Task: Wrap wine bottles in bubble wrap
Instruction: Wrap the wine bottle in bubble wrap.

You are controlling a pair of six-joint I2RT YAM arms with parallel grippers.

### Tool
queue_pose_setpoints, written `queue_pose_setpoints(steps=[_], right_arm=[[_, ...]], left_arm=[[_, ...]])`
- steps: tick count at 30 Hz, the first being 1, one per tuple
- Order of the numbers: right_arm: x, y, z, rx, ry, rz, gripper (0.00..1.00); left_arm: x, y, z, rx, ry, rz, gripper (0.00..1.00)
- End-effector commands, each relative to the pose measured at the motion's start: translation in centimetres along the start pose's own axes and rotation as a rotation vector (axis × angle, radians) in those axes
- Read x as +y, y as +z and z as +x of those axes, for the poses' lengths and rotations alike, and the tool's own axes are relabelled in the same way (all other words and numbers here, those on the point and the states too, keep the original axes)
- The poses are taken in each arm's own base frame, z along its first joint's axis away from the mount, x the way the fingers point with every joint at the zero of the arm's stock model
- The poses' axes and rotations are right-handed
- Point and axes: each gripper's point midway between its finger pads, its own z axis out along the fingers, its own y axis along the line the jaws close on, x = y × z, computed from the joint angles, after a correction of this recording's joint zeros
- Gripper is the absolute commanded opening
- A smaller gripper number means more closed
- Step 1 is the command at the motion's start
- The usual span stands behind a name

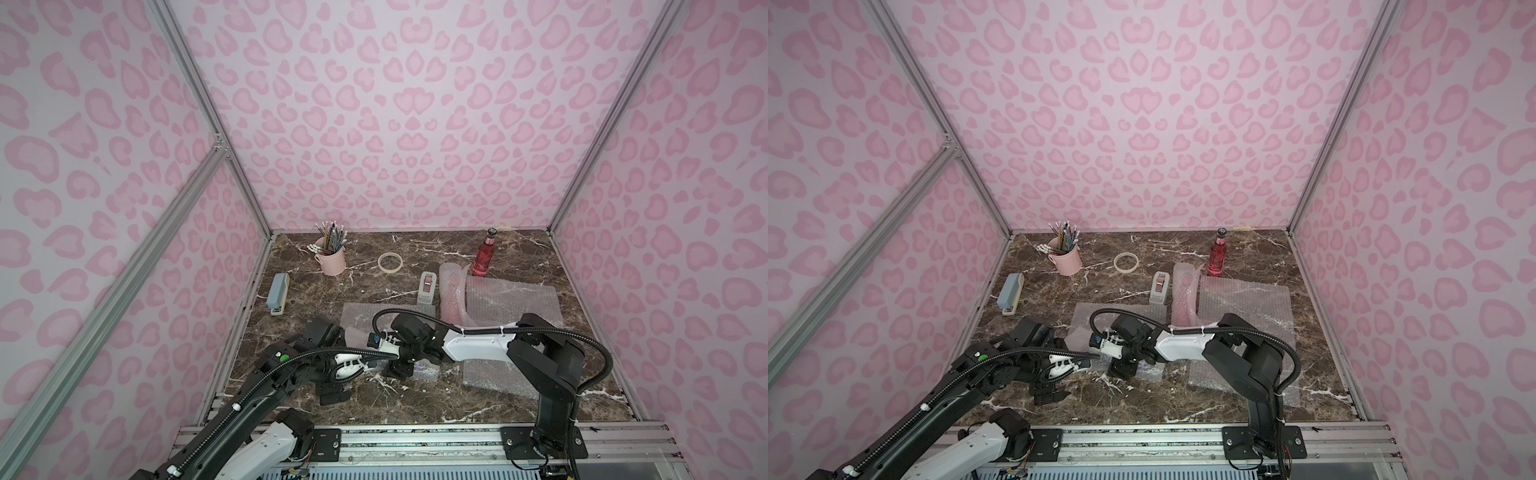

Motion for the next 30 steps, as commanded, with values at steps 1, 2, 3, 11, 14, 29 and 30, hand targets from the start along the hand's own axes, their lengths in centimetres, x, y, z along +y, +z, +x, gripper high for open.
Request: queue_pose_setpoints(steps=[1,2,3,11,14,29,30], right_arm=[[1.9,-0.3,-0.7,-0.041,-0.02,-0.1,0.73],[2.2,-0.3,-0.8,-0.052,-0.021,-0.121,0.73],[2.3,-0.3,-0.9,-0.057,-0.019,-0.132,0.72],[3.0,1.0,-0.1,-0.022,0.011,-0.205,0.65],[3.4,1.1,0.1,-0.022,0.028,-0.246,0.64],[4.1,1.4,2.0,0.055,0.238,-0.447,0.55],[4.0,1.5,2.1,0.065,0.256,-0.45,0.55]], left_arm=[[0.3,0.0,-0.4,-0.023,0.028,-0.017,0.98],[0.2,0.0,-0.4,-0.023,0.024,-0.014,0.98],[0.1,-0.1,-0.3,-0.021,0.024,-0.011,0.98],[-1.1,-0.3,0.2,-0.016,0.028,0.028,0.98],[-1.6,-0.1,0.0,-0.03,0.042,0.053,0.98],[0.7,4.8,-1.2,-0.026,0.394,-0.143,0.99],[0.7,5.2,-1.5,-0.032,0.409,-0.148,0.98]])
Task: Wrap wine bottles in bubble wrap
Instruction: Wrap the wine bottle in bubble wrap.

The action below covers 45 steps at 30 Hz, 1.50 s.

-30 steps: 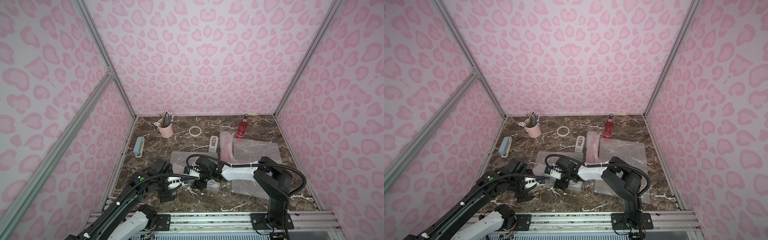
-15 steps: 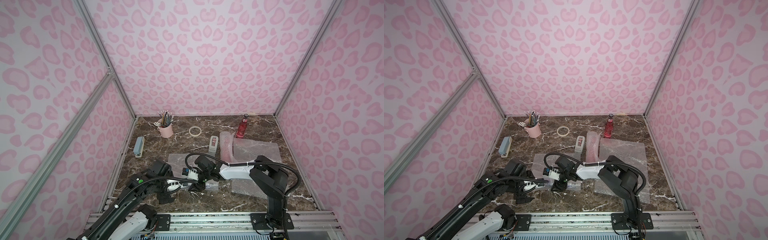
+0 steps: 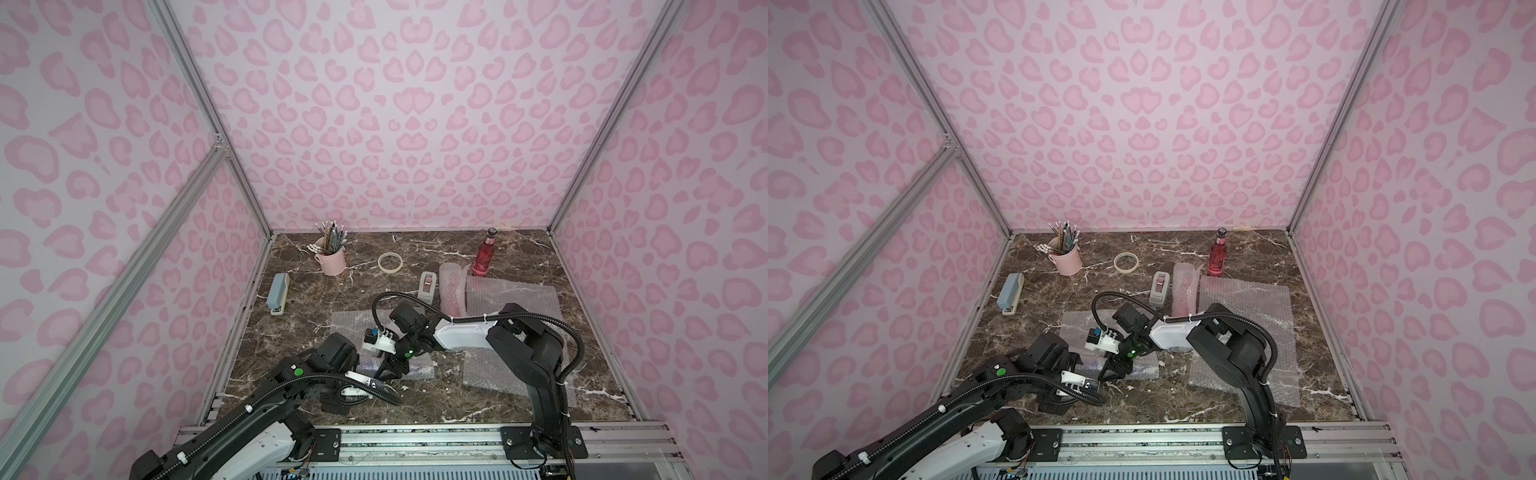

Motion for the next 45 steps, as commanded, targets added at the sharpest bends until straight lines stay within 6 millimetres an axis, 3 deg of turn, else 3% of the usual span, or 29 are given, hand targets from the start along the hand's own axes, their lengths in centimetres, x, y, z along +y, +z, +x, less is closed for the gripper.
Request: queue_pose_setpoints(steps=[1,5,8,13,16,24,27,31,35,41,45], right_arm=[[0.7,0.4,3.4,0.107,0.18,-0.05,0.55],[0.4,-0.1,2.8,0.087,0.253,-0.045,0.52],[0.6,-0.3,2.3,0.071,0.308,-0.046,0.51],[1.2,-0.6,1.8,0.025,0.379,-0.066,0.51],[1.1,-0.6,1.9,0.005,0.421,-0.071,0.51],[0.5,-1.2,2.0,-0.045,0.481,-0.107,0.51],[0.6,-1.1,2.1,-0.045,0.485,-0.127,0.51],[0.6,-1.1,2.3,-0.048,0.493,-0.141,0.53],[0.2,-1.1,2.7,-0.038,0.495,-0.113,0.59],[0.2,-1.7,2.3,-0.051,0.456,-0.081,0.78],[0.7,-2.6,1.8,-0.08,0.416,-0.078,0.86]], left_arm=[[2.6,0.7,-1.3,-0.035,0.077,-0.123,0.98],[2.4,2.0,-1.5,-0.028,0.095,-0.124,0.98],[3.9,2.3,-1.6,-0.026,0.048,-0.198,1.0],[5.2,2.6,-2.0,-0.009,-0.063,-0.207,0.9],[4.8,3.4,-2.3,0.002,-0.117,-0.154,0.83],[3.0,5.2,-1.8,0.042,-0.1,-0.084,0.79],[3.1,5.6,-1.5,0.067,-0.08,-0.089,0.78],[3.2,6.1,-1.3,0.094,-0.072,-0.075,0.71],[3.4,6.3,-0.8,0.126,-0.065,-0.078,0.6],[2.9,6.3,-0.1,0.144,-0.071,-0.074,0.45],[2.8,6.2,0.3,0.146,-0.106,-0.069,0.41]])
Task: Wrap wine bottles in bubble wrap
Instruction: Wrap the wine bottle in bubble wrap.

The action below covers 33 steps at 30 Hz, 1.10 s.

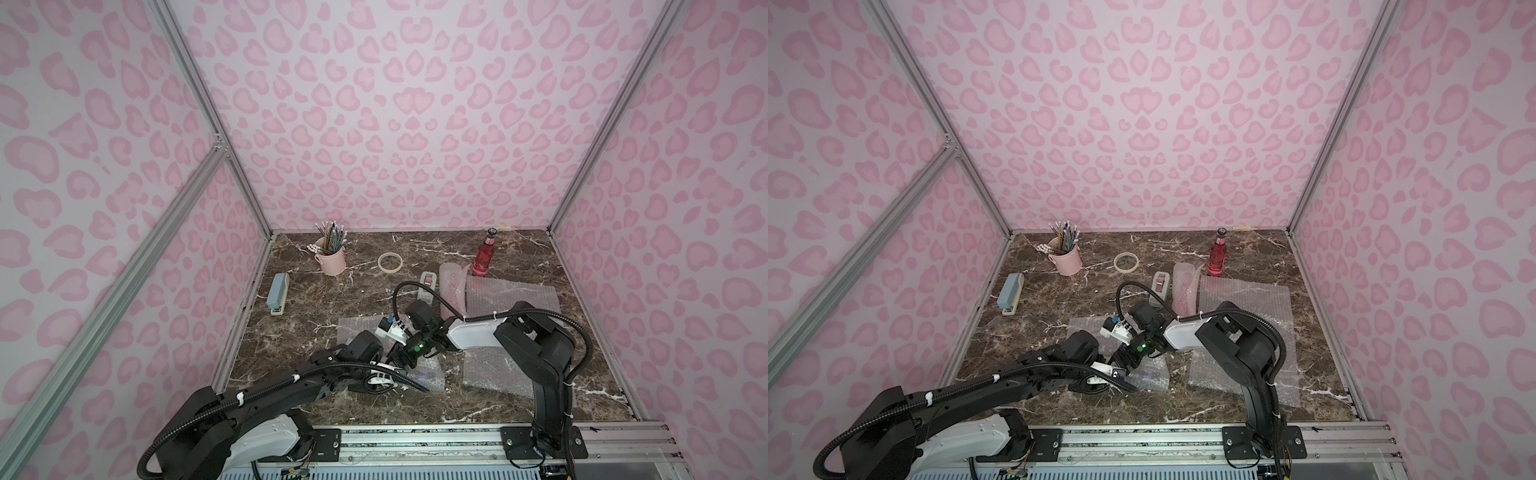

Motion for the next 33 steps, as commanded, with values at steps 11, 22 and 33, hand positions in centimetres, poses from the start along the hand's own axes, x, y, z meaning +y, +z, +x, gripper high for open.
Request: queue_pose_setpoints(steps=[11,22,33], right_arm=[[0.1,-3.1,2.0,0.008,0.044,0.068,0.87],[-1.4,-7.4,1.8,-0.067,-0.03,0.172,0.83],[1.2,-12.7,-0.8,-0.302,-0.624,0.591,0.84]], left_arm=[[-0.3,-0.7,4.6,0.182,-0.186,-0.004,0.4],[-1.4,-0.9,4.2,0.135,-0.291,0.038,0.42],[-1.7,-1.1,3.9,0.09,-0.439,0.073,0.43]])
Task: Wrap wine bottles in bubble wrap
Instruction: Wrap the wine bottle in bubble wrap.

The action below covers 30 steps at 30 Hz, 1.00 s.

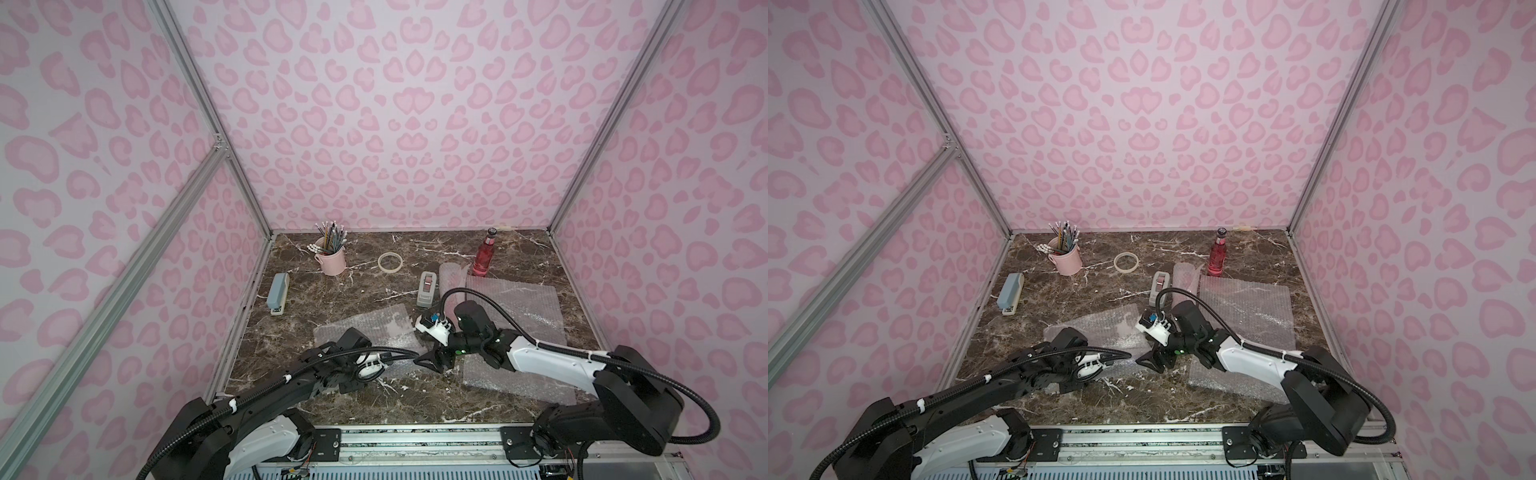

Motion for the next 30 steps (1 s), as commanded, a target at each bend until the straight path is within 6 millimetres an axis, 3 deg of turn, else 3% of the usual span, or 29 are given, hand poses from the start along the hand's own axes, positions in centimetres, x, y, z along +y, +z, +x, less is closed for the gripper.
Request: queue_pose_setpoints(steps=[1,5,11,21,30], right_arm=[[-0.8,-0.4,-1.5,-0.084,-0.226,0.163,0.85],[1.6,0.8,-0.1,-0.044,-0.365,0.202,0.83],[3.0,2.8,1.2,0.009,-0.536,0.269,0.78],[3.8,6.6,-1.0,-0.08,-0.786,0.399,0.81],[4.0,9.3,-0.3,-0.084,-0.871,0.399,0.8]], left_arm=[[-1.0,-0.2,0.3,-0.003,-0.073,0.059,0.44],[-1.3,-0.3,0.3,-0.004,-0.124,0.096,0.43],[-1.6,-0.4,0.0,-0.006,-0.135,0.129,0.43],[-1.8,-0.4,-0.2,-0.011,-0.133,0.15,0.45],[-1.8,-0.5,-0.2,-0.003,-0.132,0.156,0.47]])
